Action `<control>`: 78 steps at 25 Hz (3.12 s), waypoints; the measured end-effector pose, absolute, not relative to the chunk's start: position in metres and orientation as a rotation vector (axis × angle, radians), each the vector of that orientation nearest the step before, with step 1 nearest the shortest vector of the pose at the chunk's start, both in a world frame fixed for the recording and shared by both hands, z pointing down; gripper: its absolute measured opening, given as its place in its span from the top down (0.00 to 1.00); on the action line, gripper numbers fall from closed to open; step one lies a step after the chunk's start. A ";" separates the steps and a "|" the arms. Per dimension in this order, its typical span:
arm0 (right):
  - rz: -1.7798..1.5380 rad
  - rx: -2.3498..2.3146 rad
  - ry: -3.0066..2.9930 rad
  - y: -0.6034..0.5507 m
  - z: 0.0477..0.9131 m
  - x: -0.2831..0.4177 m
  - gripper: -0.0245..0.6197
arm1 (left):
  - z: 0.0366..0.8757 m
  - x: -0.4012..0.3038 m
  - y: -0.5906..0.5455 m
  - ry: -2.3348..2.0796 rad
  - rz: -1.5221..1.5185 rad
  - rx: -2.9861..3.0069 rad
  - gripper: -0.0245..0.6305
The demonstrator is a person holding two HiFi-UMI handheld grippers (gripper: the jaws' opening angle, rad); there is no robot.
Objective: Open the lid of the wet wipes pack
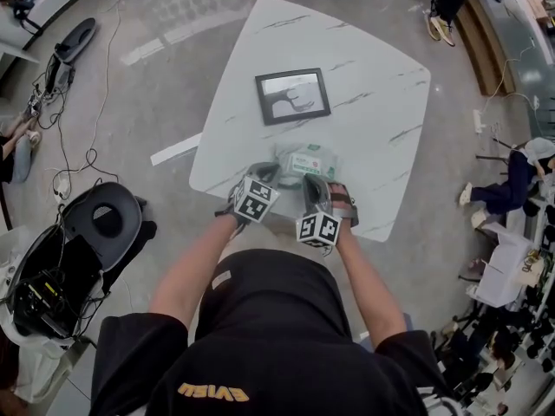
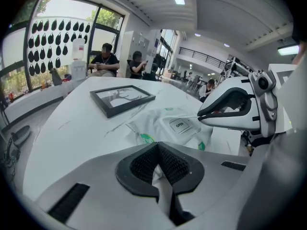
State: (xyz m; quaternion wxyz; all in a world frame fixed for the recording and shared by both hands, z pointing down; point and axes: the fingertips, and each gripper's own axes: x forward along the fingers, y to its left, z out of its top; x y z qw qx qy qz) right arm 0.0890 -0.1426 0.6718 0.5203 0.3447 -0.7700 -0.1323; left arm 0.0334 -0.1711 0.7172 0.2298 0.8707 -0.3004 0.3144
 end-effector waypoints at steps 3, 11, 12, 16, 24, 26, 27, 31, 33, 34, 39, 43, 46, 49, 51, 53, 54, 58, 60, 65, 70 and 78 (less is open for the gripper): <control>-0.330 0.833 -1.851 -0.146 0.667 0.092 0.94 | 0.717 0.034 -0.172 -0.833 0.854 2.397 0.94; -0.309 0.896 -1.866 -0.160 0.653 0.099 0.94 | 0.716 0.036 -0.171 -0.834 0.844 2.391 0.94; -0.297 0.908 -1.874 -0.162 0.651 0.098 0.94 | 0.715 0.035 -0.171 -0.834 0.845 2.390 0.94; -0.279 0.938 -1.888 -0.167 0.649 0.096 0.94 | 0.716 0.030 -0.170 -0.842 0.851 2.388 0.94; -0.241 0.993 -1.902 -0.177 0.643 0.106 0.94 | 0.716 0.036 -0.167 -0.816 0.849 2.393 0.94; -0.213 1.014 -1.916 -0.181 0.641 0.107 0.93 | 0.715 0.036 -0.167 -0.818 0.849 2.386 0.94; -0.191 1.027 -1.926 -0.184 0.640 0.108 0.93 | 0.715 0.035 -0.167 -0.819 0.847 2.384 0.94; -0.091 1.085 -1.969 -0.191 0.640 0.113 0.92 | 0.714 0.036 -0.166 -0.805 0.849 2.384 0.94; -0.058 1.106 -1.983 -0.195 0.639 0.115 0.92 | 0.715 0.037 -0.165 -0.807 0.845 2.384 0.94; -0.044 1.114 -1.987 -0.197 0.639 0.116 0.92 | 0.715 0.038 -0.164 -0.810 0.842 2.385 0.94; 0.009 1.143 -1.997 -0.203 0.639 0.121 0.91 | 0.714 0.042 -0.163 -0.813 0.840 2.398 0.94; 0.037 1.157 -2.004 -0.207 0.640 0.121 0.91 | 0.715 0.040 -0.162 -0.813 0.851 2.390 0.94; 0.063 1.179 -2.002 -0.214 0.640 0.121 0.90 | 0.713 0.038 -0.164 -0.805 0.852 2.387 0.94; 0.042 1.194 -1.964 -0.223 0.639 0.116 0.89 | 0.710 0.034 -0.169 -0.803 0.856 2.386 0.94; 0.031 1.207 -1.941 -0.227 0.640 0.115 0.89 | 0.711 0.033 -0.170 -0.802 0.862 2.388 0.94; 0.049 1.227 -1.933 -0.227 0.643 0.119 0.89 | 0.713 0.036 -0.167 -0.800 0.863 2.388 0.94; 0.064 1.238 -1.934 -0.227 0.644 0.121 0.89 | 0.714 0.037 -0.165 -0.798 0.861 2.386 0.94; 0.136 1.272 -1.940 -0.236 0.646 0.122 0.89 | 0.711 0.033 -0.171 -0.795 0.858 2.384 0.94; 0.171 1.280 -1.923 -0.237 0.653 0.125 0.89 | 0.711 0.032 -0.173 -0.798 0.857 2.387 0.94; 0.295 1.300 -1.901 -0.232 0.672 0.131 0.89 | 0.712 0.032 -0.173 -0.800 0.853 2.380 0.94; 0.349 1.296 -1.882 -0.234 0.684 0.131 0.89 | 0.712 0.032 -0.172 -0.802 0.851 2.380 0.94; 0.436 1.257 -1.902 -0.233 0.700 0.127 0.94 | 0.713 0.031 -0.172 -0.820 0.858 2.375 0.94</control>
